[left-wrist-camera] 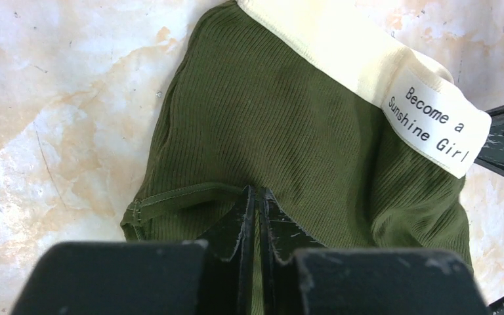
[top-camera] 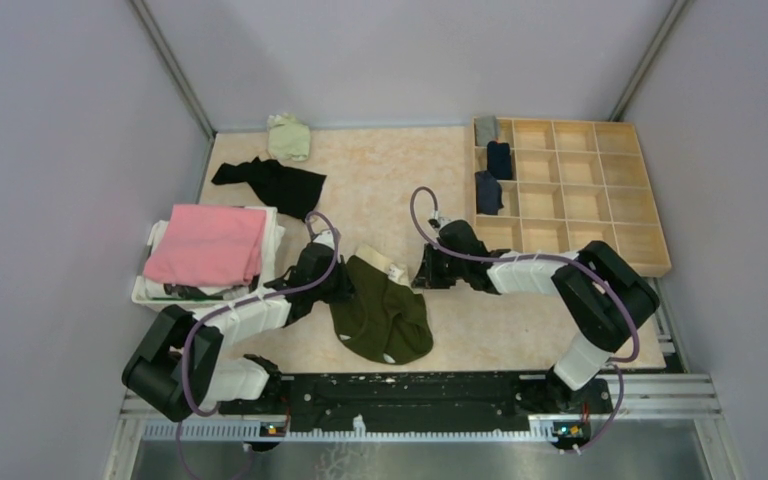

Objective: Roll the underwear
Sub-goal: Flatten out the underwear at the center of the board.

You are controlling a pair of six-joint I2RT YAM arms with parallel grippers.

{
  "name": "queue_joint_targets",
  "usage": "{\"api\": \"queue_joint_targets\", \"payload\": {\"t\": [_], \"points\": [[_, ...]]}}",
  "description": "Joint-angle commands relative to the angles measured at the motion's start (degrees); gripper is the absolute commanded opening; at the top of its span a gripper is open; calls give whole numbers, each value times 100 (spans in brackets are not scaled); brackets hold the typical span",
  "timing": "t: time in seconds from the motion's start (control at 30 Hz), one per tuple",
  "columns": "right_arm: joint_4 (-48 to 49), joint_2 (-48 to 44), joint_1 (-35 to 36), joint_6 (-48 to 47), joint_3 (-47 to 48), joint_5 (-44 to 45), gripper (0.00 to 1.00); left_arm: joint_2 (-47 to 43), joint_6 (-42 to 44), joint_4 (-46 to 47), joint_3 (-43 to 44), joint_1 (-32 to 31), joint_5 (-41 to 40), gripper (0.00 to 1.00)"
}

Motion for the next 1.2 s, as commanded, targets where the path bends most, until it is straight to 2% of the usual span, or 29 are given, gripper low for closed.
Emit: {"api": "queue_joint_targets", "payload": {"t": [0.0,0.2,0.37,0.53,0.6,0.73,0.83,0.93,1.03,1.1,1.17], "points": [[-43,222,70,-159,188,414,5,43,-141,3,-41,-10,-132,11],[-788,225,73,-448,74,1474,4,42,-145,-94,-25,-13,-137,11],[-1587,-400,59,-593,-204,2813,3,-39,-162,-191,-29,-14,-387,11],[-1983,-1136,1,-605,-398,3108,6,-104,-217,-316,-55,-12,-441,10],[-1993,-1528,-1,-613,-483,2989,14,-169,-236,-320,-110,-15,-376,10],[-2023,-2471,3,-476,-626,2749,38,-412,-271,-343,-213,-19,-214,10],[-2183,-2850,-12,-351,-645,2692,51,-657,-270,-344,-221,-40,-48,13],[-2188,-2919,-56,-240,-704,2525,57,-869,-264,-516,-80,-50,49,19],[-1920,-2796,-142,-67,-875,2268,62,-929,-200,-540,264,-43,88,31],[-1731,-2656,-191,36,-967,2087,65,-867,-131,-565,552,-36,-89,40],[-1524,-2513,-256,113,-1053,1891,66,-730,-45,-596,849,-33,-466,45]]}}
